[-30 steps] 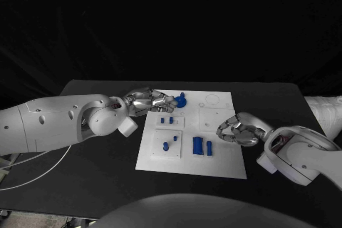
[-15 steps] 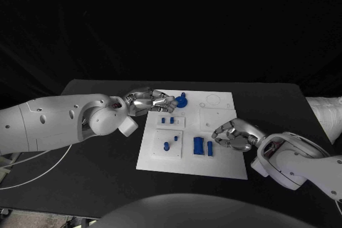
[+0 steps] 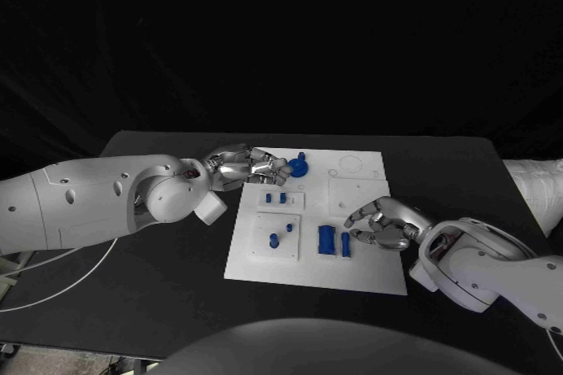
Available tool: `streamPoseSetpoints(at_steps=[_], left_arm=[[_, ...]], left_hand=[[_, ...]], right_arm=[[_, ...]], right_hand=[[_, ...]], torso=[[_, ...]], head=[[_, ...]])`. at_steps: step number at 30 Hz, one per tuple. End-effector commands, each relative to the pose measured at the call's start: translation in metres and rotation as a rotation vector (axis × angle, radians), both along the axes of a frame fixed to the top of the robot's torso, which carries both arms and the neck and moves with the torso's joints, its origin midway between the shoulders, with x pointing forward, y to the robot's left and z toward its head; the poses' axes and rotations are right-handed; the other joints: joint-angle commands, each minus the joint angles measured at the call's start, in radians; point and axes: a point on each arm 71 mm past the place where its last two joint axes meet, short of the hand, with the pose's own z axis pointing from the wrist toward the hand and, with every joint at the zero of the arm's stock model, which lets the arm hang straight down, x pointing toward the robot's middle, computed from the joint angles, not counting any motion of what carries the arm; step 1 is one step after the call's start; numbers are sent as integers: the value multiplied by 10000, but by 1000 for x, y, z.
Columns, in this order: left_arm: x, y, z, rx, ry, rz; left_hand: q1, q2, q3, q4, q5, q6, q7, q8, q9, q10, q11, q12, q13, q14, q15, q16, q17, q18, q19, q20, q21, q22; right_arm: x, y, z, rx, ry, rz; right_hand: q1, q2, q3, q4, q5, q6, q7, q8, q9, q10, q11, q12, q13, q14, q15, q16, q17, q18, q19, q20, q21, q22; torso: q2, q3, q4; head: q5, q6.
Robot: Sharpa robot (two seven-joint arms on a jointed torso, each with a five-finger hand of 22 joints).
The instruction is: Assemble the parts on the task board
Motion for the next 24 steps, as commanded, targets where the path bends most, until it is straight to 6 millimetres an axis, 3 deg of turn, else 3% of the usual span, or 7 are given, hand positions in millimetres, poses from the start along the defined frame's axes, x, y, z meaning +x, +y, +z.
streamPoseSetpoints(at_steps=[1, 24], left_arm=[[-1, -2, 1, -83, -125, -205], [-2, -1, 0, -32, -116, -218]], left_hand=[[85, 12, 37, -6, 56, 76, -25, 56, -13, 75, -26, -12, -15, 47, -12, 31, -11, 62, 12, 23, 61, 12], [98, 9, 39, -4, 63, 77, -14, 56, -17, 82, -25, -11, -17, 53, -10, 34, -13, 59, 8, 24, 59, 6]], right_arm=[[-2, 2, -3, -215, 268, 275], [-4, 2, -16, -681, 935, 257]], right_hand=[[-63, -43, -4, 76, -75, 48, 3, 45, -50, 1046, 67, 39, 2628, 1043, 74, 34, 2635, -24, -8, 63, -35, 1439], [-157, -11, -111, 210, -220, 238, -43, 114, -233, 1046, 34, 39, 2628, 1043, 53, 34, 2635, 17, -107, 74, -162, 1395]], torso=[[3, 0, 0], [4, -2, 1]], head=[[-10, 0], [-2, 0]])
